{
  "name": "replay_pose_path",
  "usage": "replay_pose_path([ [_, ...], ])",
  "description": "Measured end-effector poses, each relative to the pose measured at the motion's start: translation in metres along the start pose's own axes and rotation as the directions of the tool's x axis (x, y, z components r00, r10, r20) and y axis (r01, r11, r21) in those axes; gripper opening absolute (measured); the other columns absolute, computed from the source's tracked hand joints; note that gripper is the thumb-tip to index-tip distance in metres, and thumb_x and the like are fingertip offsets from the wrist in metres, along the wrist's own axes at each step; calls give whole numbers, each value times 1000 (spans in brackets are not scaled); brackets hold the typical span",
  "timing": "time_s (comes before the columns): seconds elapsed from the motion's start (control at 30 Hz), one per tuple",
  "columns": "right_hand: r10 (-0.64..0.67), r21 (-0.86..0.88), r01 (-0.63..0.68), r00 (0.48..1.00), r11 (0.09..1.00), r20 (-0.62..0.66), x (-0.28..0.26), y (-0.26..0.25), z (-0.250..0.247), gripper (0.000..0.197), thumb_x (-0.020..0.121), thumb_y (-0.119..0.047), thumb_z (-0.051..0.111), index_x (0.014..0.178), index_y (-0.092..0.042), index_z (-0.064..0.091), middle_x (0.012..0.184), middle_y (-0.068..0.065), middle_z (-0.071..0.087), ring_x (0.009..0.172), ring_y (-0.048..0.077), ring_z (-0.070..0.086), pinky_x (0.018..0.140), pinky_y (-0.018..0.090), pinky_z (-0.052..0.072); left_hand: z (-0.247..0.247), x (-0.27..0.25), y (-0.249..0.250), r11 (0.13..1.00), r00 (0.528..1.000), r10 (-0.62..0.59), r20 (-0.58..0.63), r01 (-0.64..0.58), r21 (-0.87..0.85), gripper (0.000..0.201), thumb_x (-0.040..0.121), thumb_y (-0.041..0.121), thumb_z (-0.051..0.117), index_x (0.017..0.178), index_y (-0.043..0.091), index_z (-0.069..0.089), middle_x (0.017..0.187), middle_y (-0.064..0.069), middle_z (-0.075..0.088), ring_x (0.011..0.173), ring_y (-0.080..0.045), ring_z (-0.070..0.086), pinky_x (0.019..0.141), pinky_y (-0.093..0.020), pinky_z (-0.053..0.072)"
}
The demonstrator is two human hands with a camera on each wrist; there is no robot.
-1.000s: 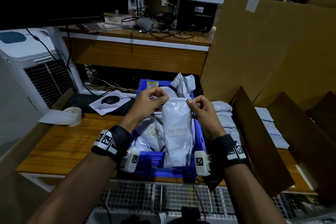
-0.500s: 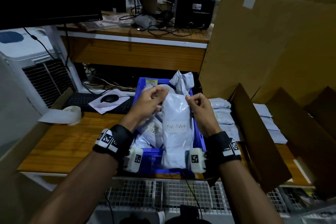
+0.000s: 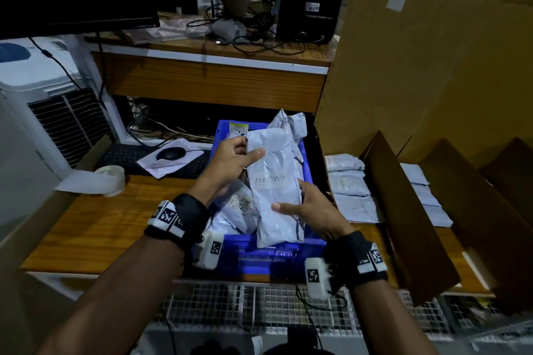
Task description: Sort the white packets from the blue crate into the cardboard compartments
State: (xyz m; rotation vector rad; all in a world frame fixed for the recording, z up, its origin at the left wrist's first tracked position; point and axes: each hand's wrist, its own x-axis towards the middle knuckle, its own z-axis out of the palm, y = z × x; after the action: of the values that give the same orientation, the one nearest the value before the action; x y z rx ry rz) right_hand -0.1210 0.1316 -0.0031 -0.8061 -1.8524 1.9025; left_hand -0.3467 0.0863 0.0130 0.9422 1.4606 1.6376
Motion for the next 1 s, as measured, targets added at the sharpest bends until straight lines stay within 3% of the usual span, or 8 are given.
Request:
replay_pose_path([
  [0.17, -15, -24, 14, 1000, 1000, -13, 1, 1, -7, 56, 92, -3, 79, 143, -16, 59, 133, 4, 73, 126, 25, 69, 112, 54, 50, 5, 4, -6, 1000, 997, 28, -70, -28, -1, 30, 95, 18, 79, 116, 0, 68, 111, -16, 77, 93, -26, 75, 61, -29, 58],
  [0.3, -13, 56, 16, 999, 998, -42, 7, -1, -13, 53, 95, -18, 80, 143, -17, 58, 135, 4, 72, 127, 25, 68, 112, 50, 50, 8, 5, -13, 999, 999, -44, 15, 45, -16, 29, 96, 18, 78, 116, 1, 65, 114, -17, 76, 94, -23, 75, 58, -31, 59],
  [0.4, -27, 135, 54, 980, 989, -195, 15, -5, -20, 39, 100, -11, 71, 138, -6, 62, 128, 10, 75, 121, 29, 71, 104, 47, 56, 13, 12, -15, 991, 984, -128, 122, 130, -11, 29, 102, 21, 70, 121, 0, 62, 109, -14, 76, 92, -25, 75, 63, -35, 64],
  [0.53, -5, 74, 46, 877, 996, -480, 20, -7, -54, 26, 101, -5, 68, 127, -1, 66, 114, 12, 79, 99, 22, 77, 82, 31, 63, 6, 37, -33, 957, 980, -196, 25, 185, 223, 13, 106, 20, 65, 102, 8, 62, 97, -15, 70, 73, -22, 70, 67, -38, 61],
  [0.67, 31, 8, -32, 820, 999, -572, 12, -4, -87, 21, 102, -9, 69, 123, -7, 68, 106, 17, 79, 88, 25, 73, 77, 38, 62, 2, 51, -54, 720, 967, -250, 58, 146, 678, 11, 97, 23, 75, 103, 18, 67, 103, -6, 71, 80, -14, 68, 67, -28, 54],
  [0.77, 85, 51, -68, 819, 996, -568, 7, -1, -92, 15, 102, -11, 68, 117, -12, 68, 110, 28, 73, 90, 33, 64, 80, 51, 57, 12, 56, -65, 569, 966, -243, 94, 63, 820, 18, 91, 31, 81, 101, 24, 69, 108, 1, 71, 83, -12, 66, 67, -25, 49],
  [0.87, 110, 70, -85, 814, 994, -570, 6, 3, -94, 19, 103, -11, 68, 121, -5, 66, 96, 24, 76, 81, 32, 65, 65, 37, 52, 33, 59, -73, 509, 968, -231, 93, 39, 860, 31, 89, 52, 79, 86, 22, 72, 96, 5, 76, 84, -15, 68, 76, -32, 58],
  [1.0, 120, 72, -96, 812, 993, -572, 11, 4, -93, 18, 103, -8, 66, 121, -4, 65, 82, 6, 76, 59, 13, 68, 49, 28, 51, 63, 62, -77, 444, 942, -311, 128, 25, 896, 61, 83, 74, 71, 65, 17, 60, 71, -7, 74, 70, -24, 71, 65, -37, 56],
])
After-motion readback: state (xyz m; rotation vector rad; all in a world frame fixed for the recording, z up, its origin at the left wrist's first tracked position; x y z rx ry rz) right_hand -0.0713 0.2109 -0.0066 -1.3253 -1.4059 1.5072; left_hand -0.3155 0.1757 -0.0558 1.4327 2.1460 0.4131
